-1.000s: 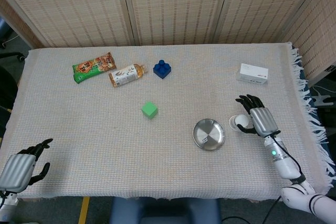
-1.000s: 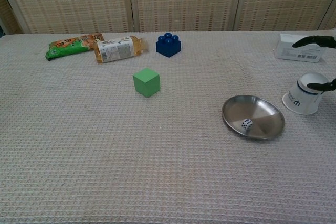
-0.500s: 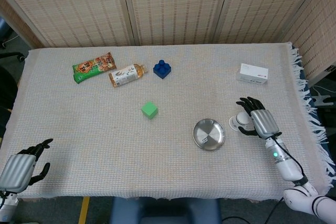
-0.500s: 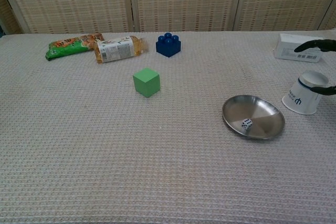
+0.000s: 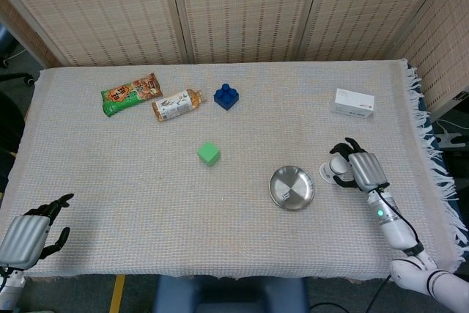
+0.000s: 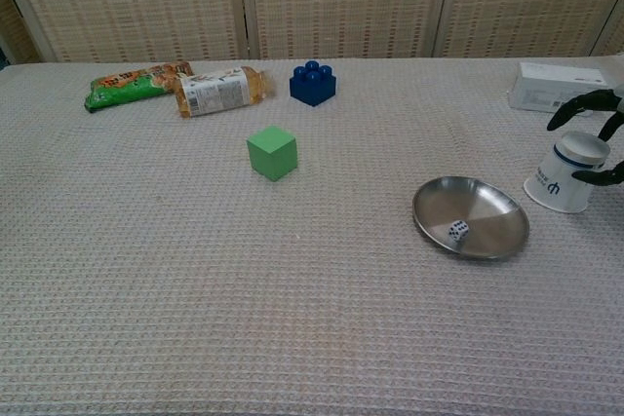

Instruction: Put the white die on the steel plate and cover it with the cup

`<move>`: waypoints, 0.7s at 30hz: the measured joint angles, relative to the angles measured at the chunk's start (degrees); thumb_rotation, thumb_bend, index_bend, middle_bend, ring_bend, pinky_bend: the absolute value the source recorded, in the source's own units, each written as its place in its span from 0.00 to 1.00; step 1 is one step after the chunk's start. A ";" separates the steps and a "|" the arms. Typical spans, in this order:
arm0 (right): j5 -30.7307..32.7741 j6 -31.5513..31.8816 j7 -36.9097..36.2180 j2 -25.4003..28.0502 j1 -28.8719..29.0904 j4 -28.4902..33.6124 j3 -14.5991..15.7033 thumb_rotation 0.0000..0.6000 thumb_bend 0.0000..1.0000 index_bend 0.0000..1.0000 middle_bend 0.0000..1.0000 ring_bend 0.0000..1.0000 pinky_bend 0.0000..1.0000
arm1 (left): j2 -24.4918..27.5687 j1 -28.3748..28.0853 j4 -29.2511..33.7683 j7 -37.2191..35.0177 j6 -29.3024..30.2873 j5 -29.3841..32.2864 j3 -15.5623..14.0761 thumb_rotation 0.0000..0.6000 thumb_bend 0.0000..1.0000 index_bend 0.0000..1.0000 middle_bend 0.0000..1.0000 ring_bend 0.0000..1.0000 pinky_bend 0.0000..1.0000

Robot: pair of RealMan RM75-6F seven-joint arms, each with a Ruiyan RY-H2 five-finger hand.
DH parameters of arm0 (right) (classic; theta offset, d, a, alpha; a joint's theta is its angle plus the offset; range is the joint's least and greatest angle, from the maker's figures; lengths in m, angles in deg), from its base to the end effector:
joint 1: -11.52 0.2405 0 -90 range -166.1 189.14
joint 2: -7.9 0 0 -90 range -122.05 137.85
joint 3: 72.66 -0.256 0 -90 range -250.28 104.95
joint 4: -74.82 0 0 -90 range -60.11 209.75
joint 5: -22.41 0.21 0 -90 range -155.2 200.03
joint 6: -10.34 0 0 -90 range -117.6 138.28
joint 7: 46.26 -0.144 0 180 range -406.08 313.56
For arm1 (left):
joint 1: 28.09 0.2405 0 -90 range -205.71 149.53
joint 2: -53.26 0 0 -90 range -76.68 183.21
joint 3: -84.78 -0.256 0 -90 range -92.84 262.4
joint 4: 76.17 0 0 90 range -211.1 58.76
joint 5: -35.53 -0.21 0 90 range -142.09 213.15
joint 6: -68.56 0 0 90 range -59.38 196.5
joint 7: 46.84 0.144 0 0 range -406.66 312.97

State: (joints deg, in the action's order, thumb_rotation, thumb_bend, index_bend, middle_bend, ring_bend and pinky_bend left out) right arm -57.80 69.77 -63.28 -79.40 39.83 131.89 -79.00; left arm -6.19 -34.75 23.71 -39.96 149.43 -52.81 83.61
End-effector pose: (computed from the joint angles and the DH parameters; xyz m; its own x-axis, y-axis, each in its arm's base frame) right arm -0.3154 -0.3362 0.0495 0.3141 -0.2037 0.9273 -0.9477 -0.1254 0.2935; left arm -0.2899 0.1722 0.1518 0.4699 0.1274 0.8735 0.8824 -0.0921 -0.4613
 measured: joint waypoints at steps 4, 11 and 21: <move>0.12 0.08 0.14 -0.67 0.03 -1.04 -0.12 1.00 0.14 0.35 0.29 0.13 0.39 | 0.02 0.01 -0.02 -0.06 0.02 -0.03 -0.01 1.00 0.44 0.15 0.28 0.35 0.47; -0.09 0.61 0.00 -1.15 0.01 -1.72 -0.20 1.00 0.14 0.41 0.36 0.23 0.48 | 0.05 0.00 0.07 0.01 -0.02 0.02 -0.02 1.00 0.44 0.15 0.28 0.35 0.47; -0.75 4.89 -0.17 -2.37 -0.66 -2.30 -0.98 1.00 0.15 0.59 0.52 0.42 0.65 | 0.03 0.00 0.01 -0.06 -0.03 0.01 -0.02 1.00 0.44 0.15 0.28 0.35 0.47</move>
State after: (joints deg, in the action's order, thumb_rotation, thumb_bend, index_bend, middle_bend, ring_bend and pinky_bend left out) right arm -58.55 74.65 -63.45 -81.77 39.17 129.59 -79.98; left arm -6.16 -34.76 23.72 -40.02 149.40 -52.80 83.59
